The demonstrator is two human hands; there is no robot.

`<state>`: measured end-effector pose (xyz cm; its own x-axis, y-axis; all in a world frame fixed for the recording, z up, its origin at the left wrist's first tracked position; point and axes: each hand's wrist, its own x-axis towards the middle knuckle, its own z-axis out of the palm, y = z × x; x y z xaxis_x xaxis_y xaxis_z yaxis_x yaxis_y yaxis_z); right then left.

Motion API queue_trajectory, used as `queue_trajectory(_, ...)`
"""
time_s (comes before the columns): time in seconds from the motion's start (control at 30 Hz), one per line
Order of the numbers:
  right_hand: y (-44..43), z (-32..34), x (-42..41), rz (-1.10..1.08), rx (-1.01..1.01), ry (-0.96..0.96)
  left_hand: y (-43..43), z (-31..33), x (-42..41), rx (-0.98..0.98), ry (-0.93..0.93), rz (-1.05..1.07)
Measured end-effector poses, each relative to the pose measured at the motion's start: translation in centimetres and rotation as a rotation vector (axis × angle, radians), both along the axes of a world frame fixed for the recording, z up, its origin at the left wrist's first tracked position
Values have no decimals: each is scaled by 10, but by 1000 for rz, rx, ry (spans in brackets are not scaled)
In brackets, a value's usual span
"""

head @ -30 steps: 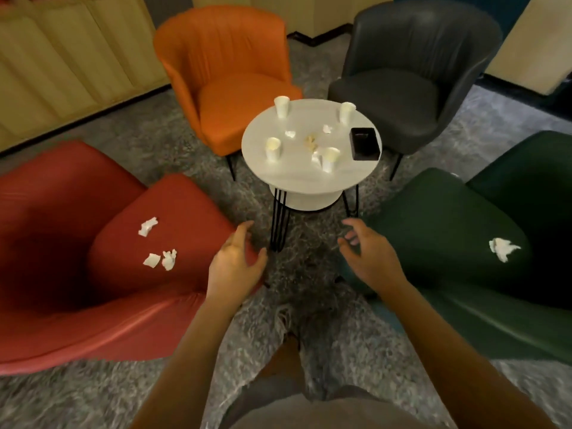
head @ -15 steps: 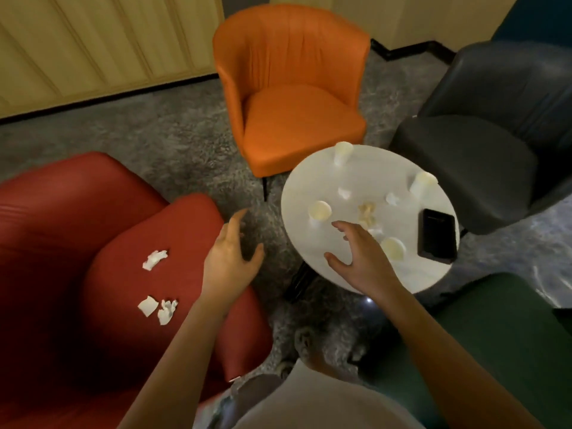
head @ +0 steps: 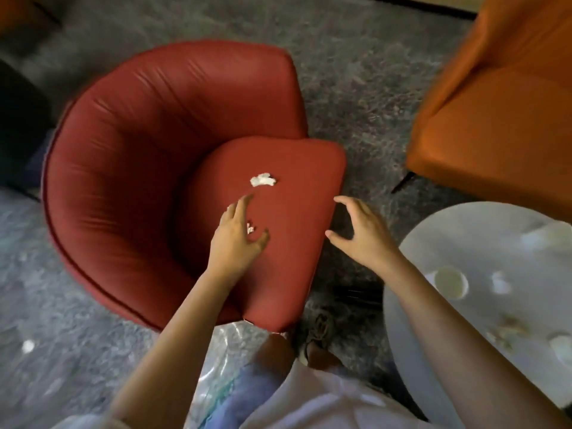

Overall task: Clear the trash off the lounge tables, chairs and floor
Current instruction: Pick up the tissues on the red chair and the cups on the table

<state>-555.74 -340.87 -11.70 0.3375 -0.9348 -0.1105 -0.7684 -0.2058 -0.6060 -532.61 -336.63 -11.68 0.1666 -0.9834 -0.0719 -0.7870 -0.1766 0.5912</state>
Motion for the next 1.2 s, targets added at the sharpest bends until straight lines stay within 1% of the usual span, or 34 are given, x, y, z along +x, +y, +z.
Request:
queue_trajectory(0.17, -36, -26, 42, 160, 74, 5, 6, -24, 29, 56, 34, 210)
queue_trajectory(0.37, -73, -71, 96, 228, 123, 23, -13, -68, 66, 123, 50, 322)
queue_trajectory(0.53, -90, -149, 144, 224, 203, -8, -40, -148, 94, 183, 94, 379)
queue_trajectory(0.67, -94, -225, 179, 203, 258, -23, -62, -222, 100, 200, 202, 448)
queue_trajectory(0.8, -93, -283, 205, 216, 252, -28, -77, -280, 95, 235, 306, 490)
queue_trajectory(0.87, -90, -304, 213, 227, 233, -16, -78, -301, 96, 238, 302, 527)
queue_trajectory(1.03, -83, -330, 214, 247, 256, 23, -70, -331, 94, 269, 240, 558)
queue_trajectory(1.2, -103, -329, 209, 249, 253, 48, -71, -339, 96, 263, 208, 531)
